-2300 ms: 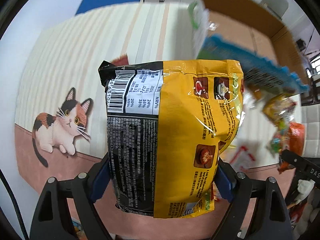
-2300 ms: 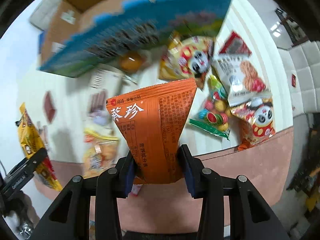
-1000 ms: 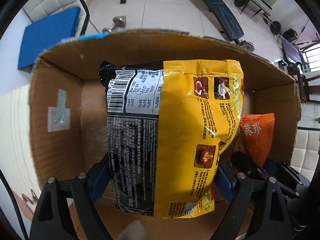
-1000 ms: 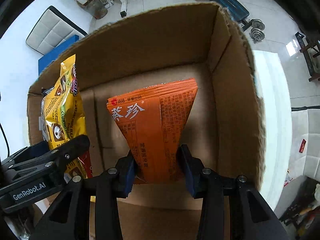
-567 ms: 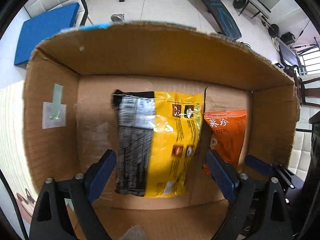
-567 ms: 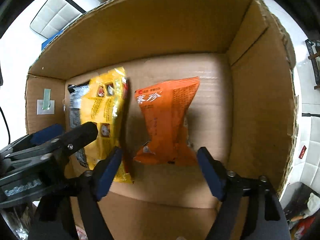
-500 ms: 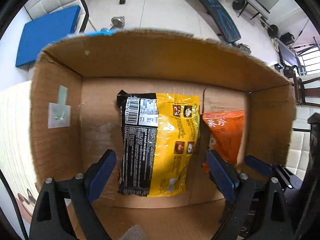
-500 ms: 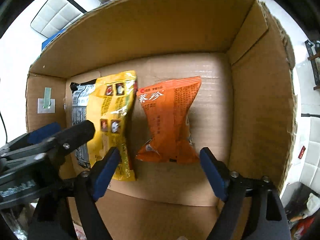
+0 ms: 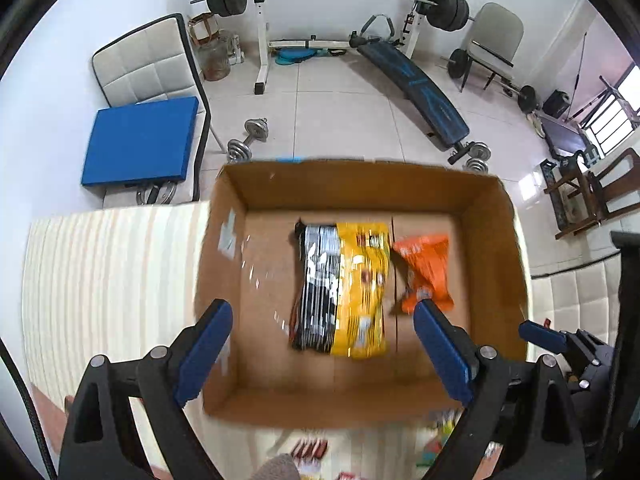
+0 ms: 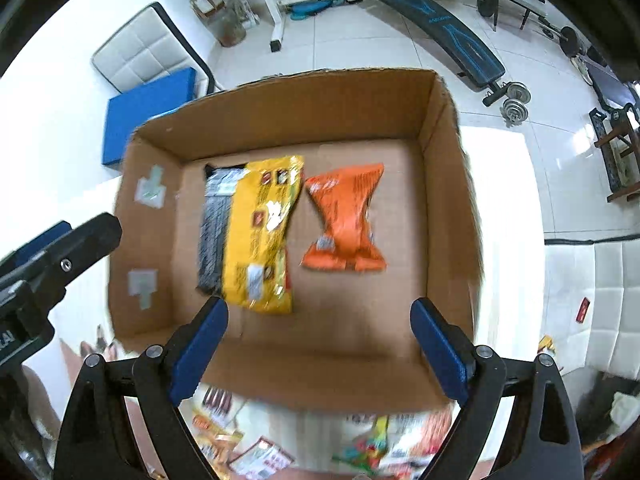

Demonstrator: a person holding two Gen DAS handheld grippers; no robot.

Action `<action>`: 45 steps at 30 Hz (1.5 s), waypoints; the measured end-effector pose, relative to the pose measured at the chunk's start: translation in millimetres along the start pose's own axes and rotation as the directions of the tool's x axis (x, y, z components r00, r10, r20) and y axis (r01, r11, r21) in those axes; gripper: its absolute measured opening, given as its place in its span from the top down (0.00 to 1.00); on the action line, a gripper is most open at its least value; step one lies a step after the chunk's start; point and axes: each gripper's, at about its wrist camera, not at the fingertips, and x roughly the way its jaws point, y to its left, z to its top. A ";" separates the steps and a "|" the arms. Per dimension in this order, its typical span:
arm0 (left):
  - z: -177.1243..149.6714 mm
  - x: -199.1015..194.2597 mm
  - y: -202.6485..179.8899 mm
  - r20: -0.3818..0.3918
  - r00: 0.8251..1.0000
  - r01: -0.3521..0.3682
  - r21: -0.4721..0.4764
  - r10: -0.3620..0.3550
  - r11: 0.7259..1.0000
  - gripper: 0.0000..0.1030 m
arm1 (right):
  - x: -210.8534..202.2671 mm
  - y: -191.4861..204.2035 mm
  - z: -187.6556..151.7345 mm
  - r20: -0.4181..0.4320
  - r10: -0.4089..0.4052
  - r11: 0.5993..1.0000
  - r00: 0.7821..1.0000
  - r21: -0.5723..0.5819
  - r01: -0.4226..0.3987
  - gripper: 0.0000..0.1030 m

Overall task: Organize snacks
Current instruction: 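Grasp the yellow egg-biscuit bag with the left tool while the right tool grasps the red-white strip packet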

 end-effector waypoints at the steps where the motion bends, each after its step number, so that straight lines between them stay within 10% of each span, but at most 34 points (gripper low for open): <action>1: -6.3 -4.6 2.7 0.002 1.000 -0.008 0.001 0.008 1.000 0.10 | -6.2 -1.7 -12.1 -0.002 0.013 1.000 1.000 0.011 -0.013 0.08; 8: -110.6 -18.1 18.1 -0.072 0.993 -0.086 0.042 0.089 0.995 0.10 | -2.5 -4.0 -112.2 -0.077 0.067 0.994 0.995 0.092 -0.060 0.08; 17: -237.0 61.5 39.4 -0.334 0.929 -0.121 0.127 0.158 0.984 0.10 | 74.2 -14.0 -215.1 -0.240 0.186 0.948 0.953 0.299 -0.110 0.08; 24: -261.9 112.6 42.6 -0.437 0.888 -0.096 0.124 0.141 0.988 0.10 | 113.0 -4.5 -252.8 -0.282 0.214 0.915 0.935 0.394 -0.091 0.09; 29: -264.2 116.6 61.7 -0.439 0.897 -0.062 -0.001 0.055 0.998 0.49 | 134.3 4.4 -265.3 -0.311 0.217 0.895 0.925 0.443 -0.061 0.10; 35: -281.5 101.2 97.6 -0.431 0.901 -0.107 -0.112 0.049 0.988 0.50 | 164.1 30.4 -272.1 -0.350 0.207 0.879 0.913 0.476 -0.017 0.14; 45: -311.1 94.6 138.9 -0.429 0.903 -0.103 -0.276 -0.026 0.956 0.48 | 184.5 107.0 -274.0 -0.399 -0.179 0.964 0.899 0.113 0.242 0.31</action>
